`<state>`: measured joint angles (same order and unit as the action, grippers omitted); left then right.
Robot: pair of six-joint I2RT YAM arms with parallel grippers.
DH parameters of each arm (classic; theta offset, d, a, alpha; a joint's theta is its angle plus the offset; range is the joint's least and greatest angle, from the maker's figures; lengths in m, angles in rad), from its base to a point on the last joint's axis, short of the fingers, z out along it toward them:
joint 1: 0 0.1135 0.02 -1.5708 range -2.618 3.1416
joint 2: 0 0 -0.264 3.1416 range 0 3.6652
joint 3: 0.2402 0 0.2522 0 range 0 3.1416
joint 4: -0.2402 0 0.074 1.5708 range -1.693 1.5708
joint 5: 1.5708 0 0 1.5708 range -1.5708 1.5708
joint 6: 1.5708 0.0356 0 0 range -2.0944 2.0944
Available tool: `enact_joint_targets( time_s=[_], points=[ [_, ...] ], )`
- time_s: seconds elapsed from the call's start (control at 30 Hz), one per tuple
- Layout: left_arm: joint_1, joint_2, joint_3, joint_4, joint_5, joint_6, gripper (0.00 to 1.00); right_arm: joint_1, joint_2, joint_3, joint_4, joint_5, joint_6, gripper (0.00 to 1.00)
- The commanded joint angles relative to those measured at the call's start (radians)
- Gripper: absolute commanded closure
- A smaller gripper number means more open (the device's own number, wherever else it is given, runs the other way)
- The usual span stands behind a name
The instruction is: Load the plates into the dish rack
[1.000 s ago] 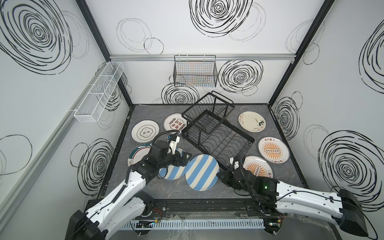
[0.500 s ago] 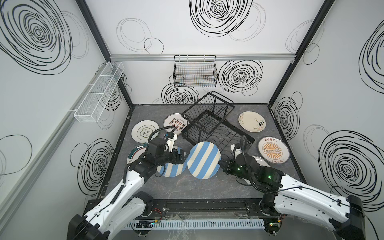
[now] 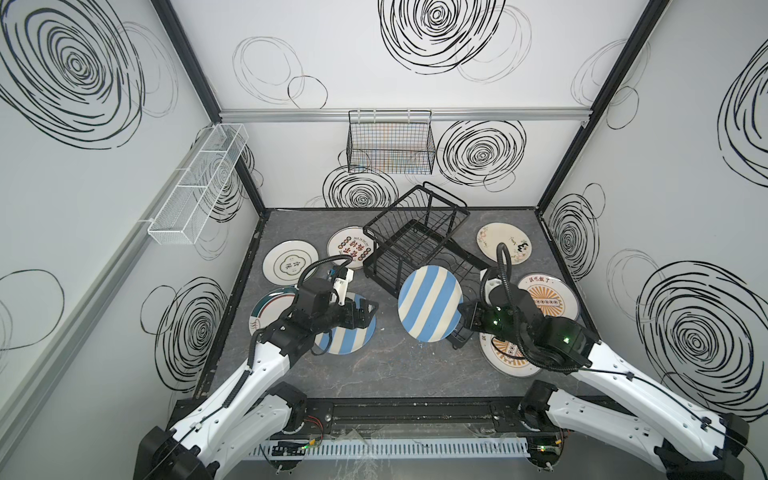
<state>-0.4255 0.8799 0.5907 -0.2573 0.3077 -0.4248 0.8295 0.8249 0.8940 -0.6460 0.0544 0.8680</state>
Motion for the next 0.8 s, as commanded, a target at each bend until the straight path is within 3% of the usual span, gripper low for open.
enact_joint_targets(
  time_s=[0.0,0.37,0.6,0.77],
  points=[
    [-0.005,0.011,-0.017,0.080,-0.015,-0.037,0.04,-0.009,0.015,0.088,-0.109,0.093,-0.098,1.00],
    [-0.026,0.012,-0.009,0.086,-0.007,-0.031,0.04,-0.030,0.016,0.228,-0.247,0.178,-0.113,1.00],
    [-0.027,0.022,0.012,0.072,0.003,-0.016,0.04,-0.041,0.077,0.400,-0.429,0.365,-0.082,1.00],
    [-0.025,0.045,0.042,0.072,0.034,-0.008,0.04,-0.075,0.139,0.517,-0.469,0.457,-0.139,1.00]
  ],
)
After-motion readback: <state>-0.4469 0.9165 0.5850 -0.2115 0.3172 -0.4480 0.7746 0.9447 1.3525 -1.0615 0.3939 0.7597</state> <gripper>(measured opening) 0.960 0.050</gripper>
